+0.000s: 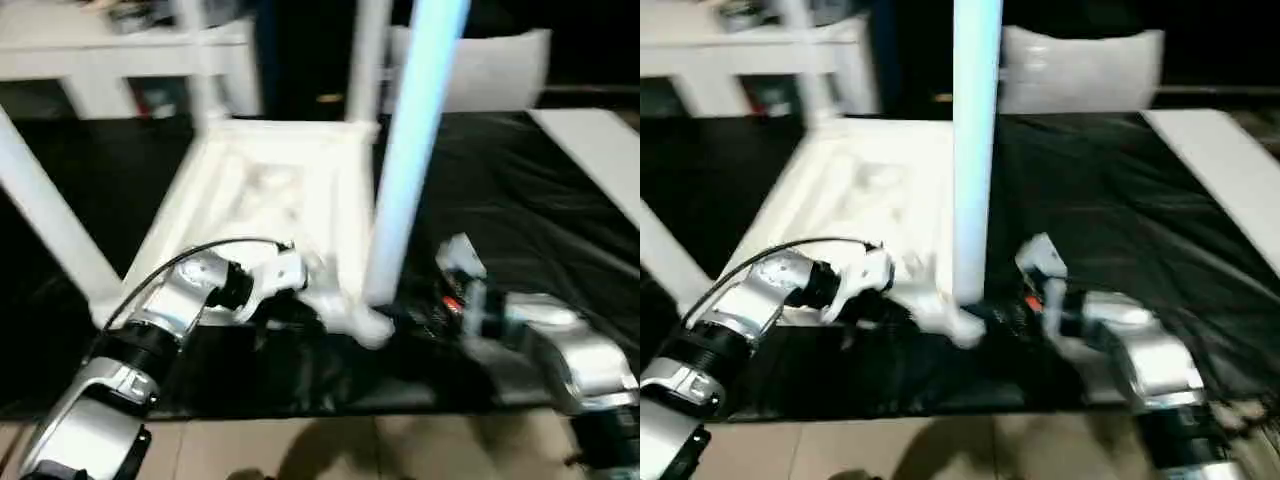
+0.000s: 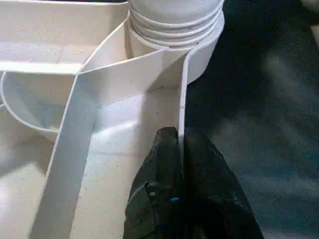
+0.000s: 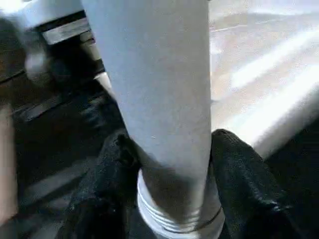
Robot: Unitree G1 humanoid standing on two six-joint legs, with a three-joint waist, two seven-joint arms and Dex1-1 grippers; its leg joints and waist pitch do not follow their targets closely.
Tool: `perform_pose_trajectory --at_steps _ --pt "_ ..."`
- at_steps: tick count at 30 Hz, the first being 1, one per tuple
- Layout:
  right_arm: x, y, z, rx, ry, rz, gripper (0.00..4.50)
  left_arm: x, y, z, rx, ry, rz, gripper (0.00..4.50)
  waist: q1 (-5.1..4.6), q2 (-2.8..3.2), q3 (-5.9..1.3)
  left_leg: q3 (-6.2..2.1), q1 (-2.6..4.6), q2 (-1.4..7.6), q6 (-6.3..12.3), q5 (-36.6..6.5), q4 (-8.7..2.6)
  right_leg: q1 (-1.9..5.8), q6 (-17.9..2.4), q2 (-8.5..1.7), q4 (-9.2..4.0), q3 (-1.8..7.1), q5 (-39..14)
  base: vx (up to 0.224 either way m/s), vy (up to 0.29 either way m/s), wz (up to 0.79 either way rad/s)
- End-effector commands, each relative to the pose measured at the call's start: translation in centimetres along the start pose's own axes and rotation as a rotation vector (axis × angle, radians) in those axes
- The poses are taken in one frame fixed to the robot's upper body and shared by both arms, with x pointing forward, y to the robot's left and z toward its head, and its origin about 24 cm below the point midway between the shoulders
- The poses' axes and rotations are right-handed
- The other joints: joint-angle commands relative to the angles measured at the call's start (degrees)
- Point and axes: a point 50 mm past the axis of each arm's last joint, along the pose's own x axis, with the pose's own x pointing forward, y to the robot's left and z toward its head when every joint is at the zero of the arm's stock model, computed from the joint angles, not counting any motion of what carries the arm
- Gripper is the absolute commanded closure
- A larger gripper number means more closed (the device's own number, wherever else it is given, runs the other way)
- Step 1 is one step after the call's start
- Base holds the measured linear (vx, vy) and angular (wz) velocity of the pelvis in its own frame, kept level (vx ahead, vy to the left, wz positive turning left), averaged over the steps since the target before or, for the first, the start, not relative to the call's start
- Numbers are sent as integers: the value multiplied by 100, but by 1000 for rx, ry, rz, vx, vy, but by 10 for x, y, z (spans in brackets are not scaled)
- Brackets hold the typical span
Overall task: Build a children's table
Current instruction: Rotate leg to tighten
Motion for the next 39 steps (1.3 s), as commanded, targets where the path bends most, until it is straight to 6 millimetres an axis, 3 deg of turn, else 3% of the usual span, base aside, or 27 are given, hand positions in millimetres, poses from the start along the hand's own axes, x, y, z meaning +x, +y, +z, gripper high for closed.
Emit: perform_pose_trajectory --at_steps 1,3,4,6,8,12,15,21,22,26,31,33,39 --pt "30 8 1 51 19 -92 259 21 -1 31 5 -87 78 450 -58 -79 -330 -8 -5 13 -75 -1427 -448 280 -832 -230 -548 157 -2393 0 0 0" --pt "41 3 4 96 7 -250 260 32 0 41 -36 -121 166 450 -104 -71 -333 -8 -11 9 -73 -1425 -442 281 -799 -224 -558 156 -2431 0 0 0" --pt "45 2 4 119 1 -306 260 36 0 45 -48 -133 198 450 -177 -81 -338 -9 -18 -4 -47 -1407 -429 267 -822 -219 -573 154 -2423 0 0 0" --pt "50 0 6 146 -16 -392 260 42 1 52 -64 -153 257 450 -188 -70 -362 -7 -15 -2 2 -1284 -416 268 -853 -211 -563 163 -2158 0 0 0" --pt "51 0 8 127 -34 -401 204 45 1 56 -63 -164 274 450 -176 -69 -383 5 -12 9 72 -1160 -403 275 -950 -200 -537 176 -1721 0 0 0" --pt "45 -1 13 90 -97 -417 170 46 0 59 -44 -170 280 450 -121 -41 -419 25 -20 11 282 -721 -369 314 -1204 -188 -443 187 -710 0 0 0" --pt "34 -5 12 75 -112 -412 142 41 -1 53 -28 -156 262 450 -95 -48 -424 33 -16 11 383 -608 -350 335 -1349 -185 -404 192 -292 0 0 0" --pt "-2 -16 13 -38 -89 -279 96 22 -4 34 59 -113 148 450 -44 -50 -390 33 6 29 357 -1044 -376 334 -1262 -202 -466 187 -908 0 0 0" --pt "-7 -16 13 -63 -72 -240 96 19 -4 30 60 -101 128 450 -31 -12 -384 34 9 38 330 -1110 -379 328 -1243 -202 -476 194 -958 0 0 0" --pt "-18 -16 13 -134 -23 -123 55 10 -7 22 87 -76 44 450 -12 -49 -389 37 1 41 350 -1085 -371 325 -1265 -208 -449 192 -966 0 0 0" --pt "-30 -9 13 -190 34 116 55 0 -12 15 192 -52 -116 450 55 -74 -406 49 4 67 514 -901 -341 319 -1410 -213 -398 195 -645 0 0 0" --pt "-32 -4 11 -201 65 221 55 -4 -14 12 221 -34 -180 450 139 -96 -410 59 18 83 576 -853 -334 304 -1448 -218 -382 190 -644 0 0 0" --pt "-28 -1 8 -199 93 344 93 -8 -18 11 278 0 -313 450 230 -107 -401 64 31 100 460 -984 -353 280 -1418 -244 -394 198 -946 0 0 0"
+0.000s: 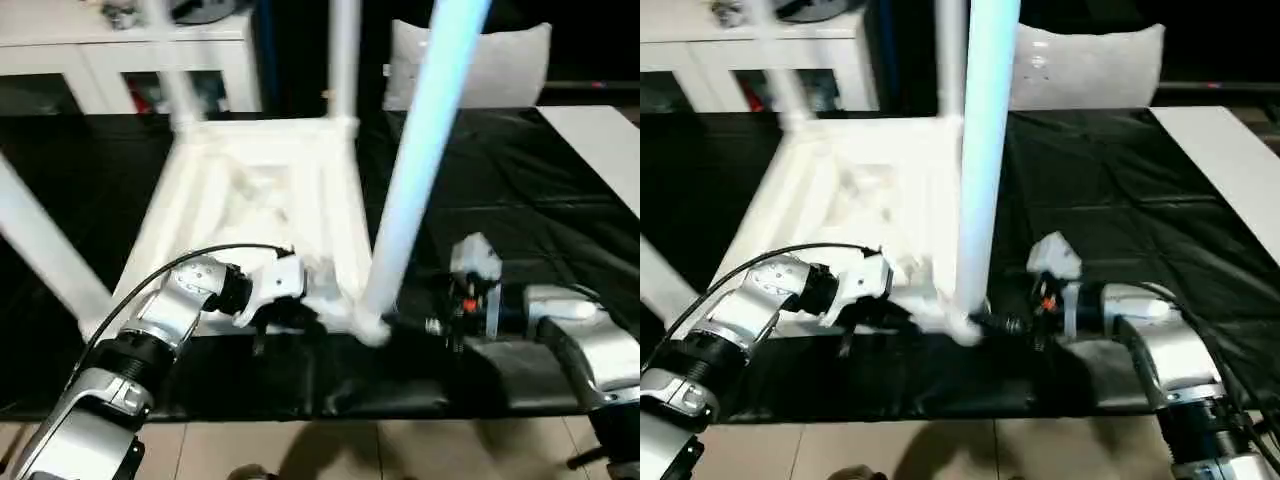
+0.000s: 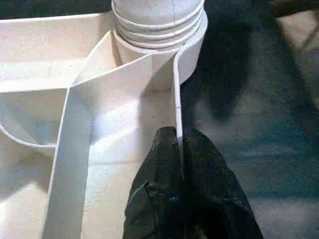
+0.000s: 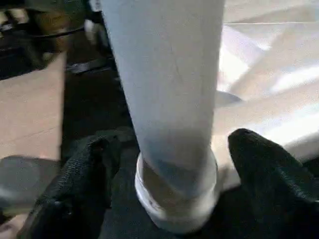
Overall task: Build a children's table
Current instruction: Rotate leg to tighten
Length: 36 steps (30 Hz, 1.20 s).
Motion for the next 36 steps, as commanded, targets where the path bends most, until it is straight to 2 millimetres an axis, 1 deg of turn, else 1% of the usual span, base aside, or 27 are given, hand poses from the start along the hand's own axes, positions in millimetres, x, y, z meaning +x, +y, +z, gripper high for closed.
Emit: perform_pose_trajectory --at_steps 1,2,4,6,8,9,11,14,15,17,18,19,22,23,24,25,26,27,28,29,30,31,32,33,34,35,36 --pt "2 -1 3 -15 -1 43 103 5 -2 15 110 7 -127 450 -34 -103 -410 56 52 95 419 -973 -361 315 -1385 -233 -375 205 -957 0 0 0" --pt "3 -1 3 -12 -2 53 116 5 -2 15 116 9 -137 450 -24 -108 -405 59 62 99 401 -999 -364 304 -1384 -232 -379 209 -974 0 0 0" --pt "6 -2 4 -5 -8 76 134 5 -2 16 133 11 -159 450 -17 -95 -406 59 61 95 378 -1065 -367 304 -1391 -233 -383 204 -1027 0 0 0" --pt "7 -2 4 12 -12 98 147 6 -2 17 135 9 -170 450 -9 -106 -409 57 58 94 366 -1052 -368 311 -1372 -227 -380 205 -996 0 0 0" --pt "9 0 4 30 -12 128 171 6 0 18 140 10 -172 450 -18 -117 -410 52 44 84 360 -1010 -368 325 -1371 -225 -370 200 -971 0 0 0" --pt "9 1 4 37 -10 147 178 5 1 19 143 12 -171 450 -13 -100 -413 51 49 85 358 -998 -363 322 -1372 -228 -370 201 -970 0 0 0" --pt "9 1 4 40 -8 153 192 5 2 19 145 13 -171 450 -10 -114 -419 50 42 87 363 -969 -359 332 -1380 -235 -369 202 -924 0 0 0" --pt "9 2 4 56 -7 176 222 4 3 19 148 16 -173 450 -3 -111 -422 54 52 84 383 -951 -354 325 -1405 -223 -368 197 -887 0 0 0" --pt "9 2 3 63 -8 184 228 3 3 18 145 17 -174 450 3 -97 -423 48 49 91 364 -945 -358 330 -1407 -231 -360 198 -886 0 0 0" --pt "9 3 3 71 -10 190 242 3 4 16 140 17 -169 450 5 -105 -421 53 50 85 359 -956 -355 325 -1403 -225 -368 197 -900 0 0 0" --pt "9 4 2 79 -15 192 246 2 4 16 133 13 -164 450 5 -109 -422 52 46 86 355 -953 -356 330 -1401 -226 -365 197 -893 0 0 0" --pt "9 5 2 88 -22 191 247 2 4 15 127 10 -157 450 8 -91 -424 49 51 88 342 -966 -359 330 -1406 -229 -365 196 -888 0 0 0" --pt "10 7 2 110 -42 182 251 2 4 14 110 1 -135 450 11 -93 -417 49 52 88 325 -1007 -363 328 -1406 -224 -371 195 -918 0 0 0" --pt "12 9 2 137 -67 154 251 3 6 14 84 -4 -92 450 18 -86 -412 52 59 92 312 -1007 -367 328 -1399 -219 -372 203 -918 0 0 0" --pt "13 10 1 152 -76 137 251 4 7 14 70 -5 -65 450 29 -86 -398 49 61 98 288 -1074 -379 320 -1368 -229 -389 204 -1046 0 0 0" --pt "16 10 0 153 -83 81 251 5 9 14 39 -16 -16 450 29 -105 -404 45 63 89 249 -1131 -386 329 -1322 -237 -399 197 -1198 0 0 0" --pt "17 10 0 153 -85 56 251 6 10 15 26 -21 4 450 25 -91 -400 42 63 102 221 -1143 -398 314 -1298 -243 -394 206 -1230 0 0 0" --pt "24 6 -1 150 -92 -53 251 8 14 17 -18 -38 63 450 -1 -84 -375 36 71 91 135 -1277 -412 300 -1247 -240 -424 202 -1452 0 0 0" --pt "25 5 -1 151 -93 -77 251 9 14 18 -24 -40 72 450 -16 -92 -373 36 72 77 99 -1339 -416 302 -1200 -240 -439 197 -1595 0 0 0" --pt "29 2 -2 156 -95 -133 251 11 15 19 -37 -45 91 450 -50 -91 -371 19 71 65 50 -1405 -432 313 -1087 -247 -468 186 -1873 0 0 0" --pt "36 -4 -2 178 -95 -257 251 17 17 25 -62 -60 145 450 -88 -100 -368 5 46 61 10 -1391 -444 325 -1009 -244 -471 183 -1948 0 0 0" --pt "42 -9 -2 183 -87 -349 251 23 19 29 -86 -71 189 450 -170 -80 -341 4 18 62 -56 -1409 -467 306 -976 -224 -465 180 -1952 0 0 0" --pt "43 -10 -2 184 -85 -365 251 24 20 30 -90 -73 197 450 -214 -94 -331 -4 5 46 -95 -1450 -474 316 -924 -222 -479 163 -2085 0 0 0" --pt "44 -11 -2 183 -82 -382 252 25 20 31 -96 -74 205 450 -272 -110 -346 -17 -4 11 -113 -1452 -465 347 -819 -231 -506 146 -2305 0 0 0" --pt "49 -18 -4 239 -82 -514 252 35 23 38 -131 -98 262 450 -279 -94 -349 -23 -5 6 -103 -1418 -462 345 -791 -234 -515 148 -2336 0 0 0" --pt "52 -22 -4 259 -78 -578 252 40 26 41 -149 -107 298 450 -367 -101 -338 -1 -1 7 -60 -1434 -451 308 -789 -210 -541 170 -2308 0 0 0" --pt "52 -22 -4 259 -78 -578 254 40 26 41 -149 -107 298 450 -397 -104 -355 -1 21 -8 -27 -1393 -428 300 -843 -211 -552 165 -2236 0 0 0"
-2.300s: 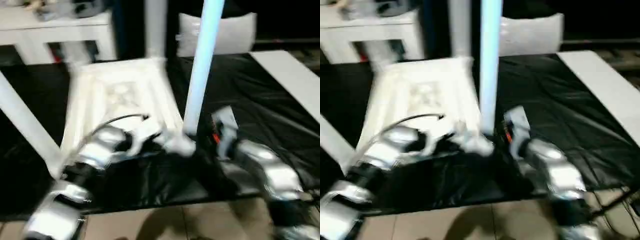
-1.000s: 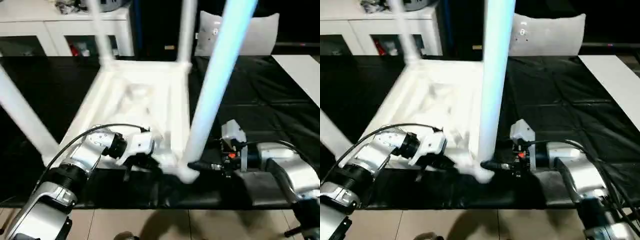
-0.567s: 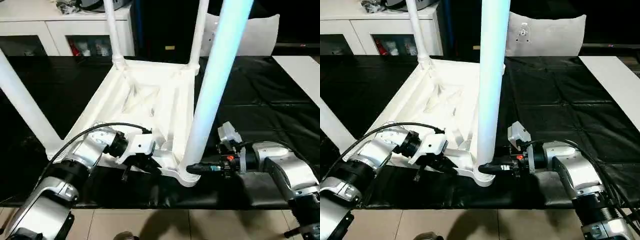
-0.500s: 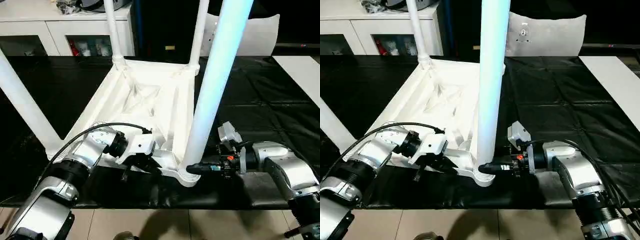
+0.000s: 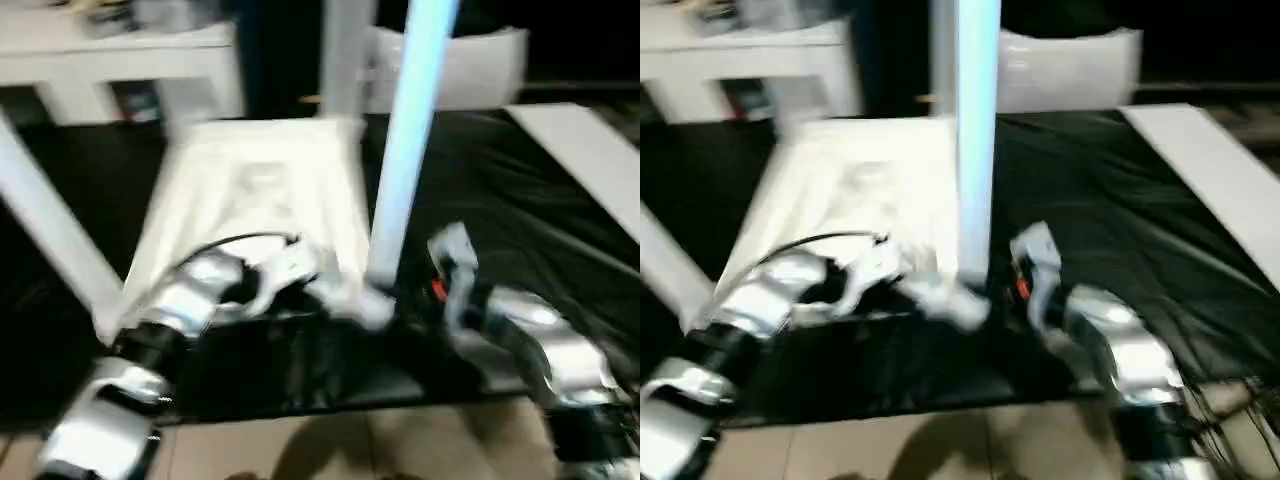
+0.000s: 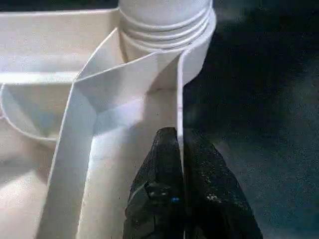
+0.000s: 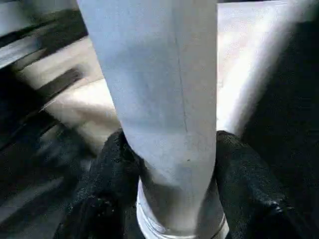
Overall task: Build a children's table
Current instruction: Rotate leg to tighten
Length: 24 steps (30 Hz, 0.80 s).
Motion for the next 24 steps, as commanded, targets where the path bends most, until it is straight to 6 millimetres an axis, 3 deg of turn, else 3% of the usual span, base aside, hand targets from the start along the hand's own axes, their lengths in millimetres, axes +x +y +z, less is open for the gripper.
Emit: perform_pose_trajectory --at_steps 1,4,8,9,13,18,23,24 --pt "18 7 -8 46 52 -105 254 19 -8 34 27 -114 24 450 47 -71 -359 -6 -13 3 -12 -1354 -418 290 -883 -223 -532 166 -2151 0 0 0" --pt "23 8 -5 63 39 -173 254 26 -9 41 -8 -134 78 450 28 -58 -375 18 -10 4 93 -1175 -398 289 -1001 -198 -526 178 -1707 0 0 0" --pt "26 13 1 -36 -8 -168 254 30 -12 45 6 -135 104 450 54 -66 -408 25 -17 9 227 -963 -379 323 -1098 -200 -480 184 -1202 0 0 0" --pt "25 12 2 -19 -26 -171 199 28 -12 44 18 -126 101 450 57 -58 -407 26 -27 11 274 -878 -378 329 -1147 -193 -461 185 -1004 0 0 0" --pt "19 6 4 -37 -43 -179 180 22 -10 38 44 -104 94 450 51 -54 -402 32 -20 12 324 -943 -375 332 -1215 -190 -456 186 -926 0 0 0" --pt "-5 -5 3 -130 -23 20 129 4 -6 20 104 -81 14 450 95 -56 -394 33 -8 33 388 -1144 -378 335 -1242 -199 -465 185 -1040 0 0 0" --pt "-23 -5 5 -160 -34 236 96 -8 -7 9 160 -67 -130 450 181 -50 -404 37 9 41 431 -1160 -369 330 -1276 -214 -449 192 -993 0 0 0" --pt "-25 -6 5 -161 -29 261 72 -10 -7 8 178 -59 -154 450 188 -39 -406 35 7 54 456 -1135 -373 330 -1320 -207 -438 192 -886 0 0 0"
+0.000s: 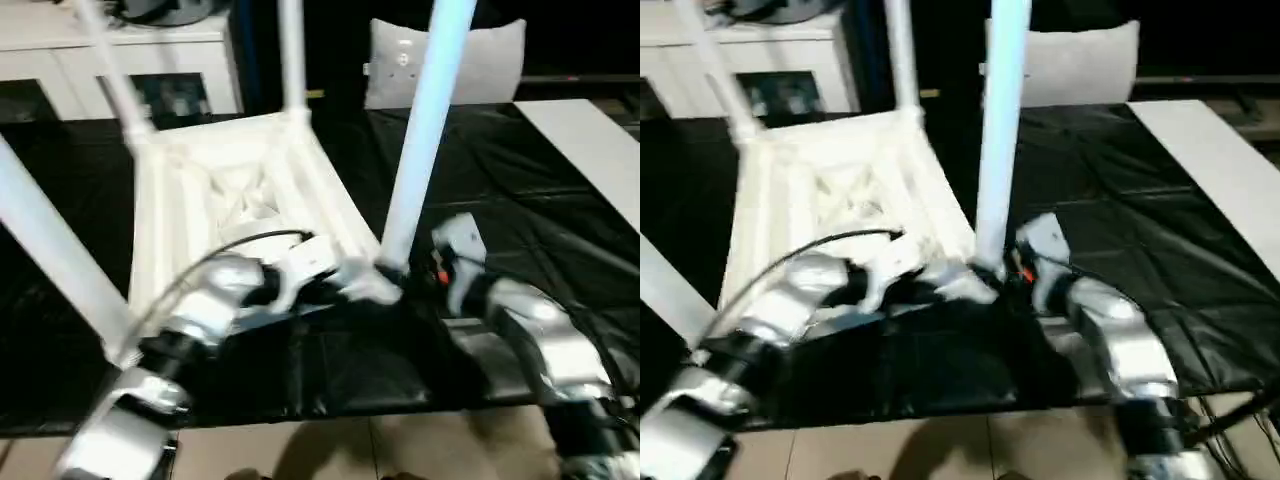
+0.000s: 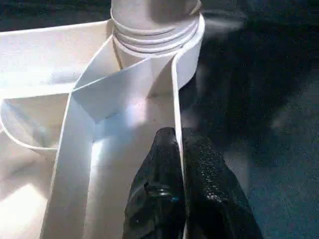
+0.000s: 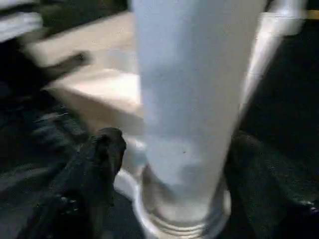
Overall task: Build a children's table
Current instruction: Rotate leg to tighten
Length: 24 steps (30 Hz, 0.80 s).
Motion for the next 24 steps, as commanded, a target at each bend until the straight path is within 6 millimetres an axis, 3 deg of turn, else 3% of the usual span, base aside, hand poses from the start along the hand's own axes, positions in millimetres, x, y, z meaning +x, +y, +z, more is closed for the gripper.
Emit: perform_pose_trajectory --at_steps 1,5,9,15,24 --pt "-5 2 7 -18 -28 90 63 0 -4 12 106 -31 -111 450 8 -56 -401 31 25 50 459 -1137 -346 349 -1328 -198 -428 195 -868 0 0 0" --pt "-16 4 3 -92 63 239 59 -12 -6 5 159 12 -252 450 103 -44 -405 50 50 75 418 -1119 -342 340 -1396 -210 -402 198 -841 0 0 0" --pt "-21 8 4 -55 58 359 59 -19 -7 1 192 45 -337 450 172 -59 -404 49 45 87 409 -1148 -346 337 -1432 -221 -383 195 -871 0 0 0" --pt "-20 13 6 -45 54 464 116 -21 -12 1 245 69 -446 450 255 -80 -409 56 60 100 394 -1123 -343 322 -1429 -235 -379 204 -956 0 0 0" --pt "-18 21 0 6 95 590 193 -19 -11 6 281 66 -485 450 277 -106 -411 52 47 99 367 -1084 -344 332 -1398 -241 -379 203 -1018 0 0 0"
